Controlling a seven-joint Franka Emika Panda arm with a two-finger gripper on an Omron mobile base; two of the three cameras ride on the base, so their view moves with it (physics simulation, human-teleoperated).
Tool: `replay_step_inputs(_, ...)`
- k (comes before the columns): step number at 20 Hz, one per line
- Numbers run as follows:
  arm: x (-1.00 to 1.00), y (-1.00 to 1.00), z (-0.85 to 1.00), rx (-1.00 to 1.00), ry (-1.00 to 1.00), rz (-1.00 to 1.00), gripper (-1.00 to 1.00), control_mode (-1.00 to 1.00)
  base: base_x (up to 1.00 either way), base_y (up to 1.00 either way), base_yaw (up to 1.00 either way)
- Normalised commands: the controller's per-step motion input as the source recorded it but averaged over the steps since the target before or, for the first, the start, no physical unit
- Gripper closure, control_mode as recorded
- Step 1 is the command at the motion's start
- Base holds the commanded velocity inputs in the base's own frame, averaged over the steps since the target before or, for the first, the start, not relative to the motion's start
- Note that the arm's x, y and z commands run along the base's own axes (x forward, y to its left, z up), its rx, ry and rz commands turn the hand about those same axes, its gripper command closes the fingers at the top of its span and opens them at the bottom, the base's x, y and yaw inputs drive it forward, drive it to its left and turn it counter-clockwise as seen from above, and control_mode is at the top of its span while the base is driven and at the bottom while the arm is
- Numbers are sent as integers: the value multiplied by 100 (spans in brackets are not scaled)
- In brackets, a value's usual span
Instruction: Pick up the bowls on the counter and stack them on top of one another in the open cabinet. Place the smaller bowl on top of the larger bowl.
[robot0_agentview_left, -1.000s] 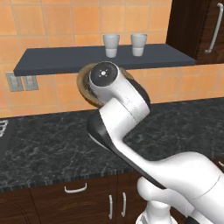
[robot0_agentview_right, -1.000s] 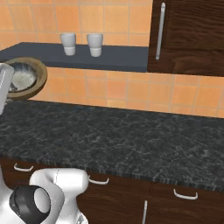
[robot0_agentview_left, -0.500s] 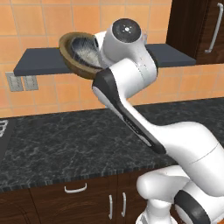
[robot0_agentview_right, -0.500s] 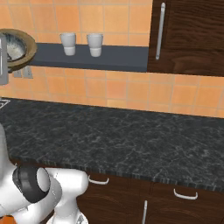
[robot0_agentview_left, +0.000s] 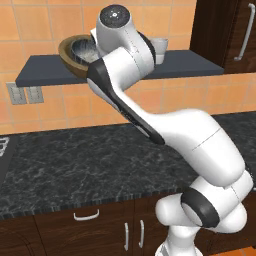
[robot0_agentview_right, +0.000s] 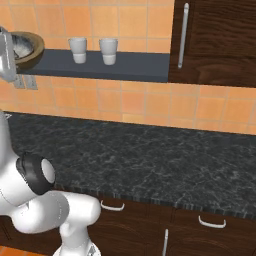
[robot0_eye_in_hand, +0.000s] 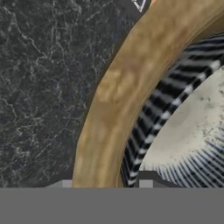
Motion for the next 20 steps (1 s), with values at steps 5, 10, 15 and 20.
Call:
replay_step_inputs(5, 74, 0, -13, -7, 0, 0, 100, -100, 0, 0, 0)
replay_step_inputs(10, 79, 1, -28, -8, 2, 0, 100, -100, 0, 0, 0)
replay_step_inputs(15, 89, 8, 0, -2, 1, -3, 100, -100, 0, 0, 0)
replay_step_inputs(20, 79, 15, 0, -1, 3, -3, 100, -100, 0, 0, 0)
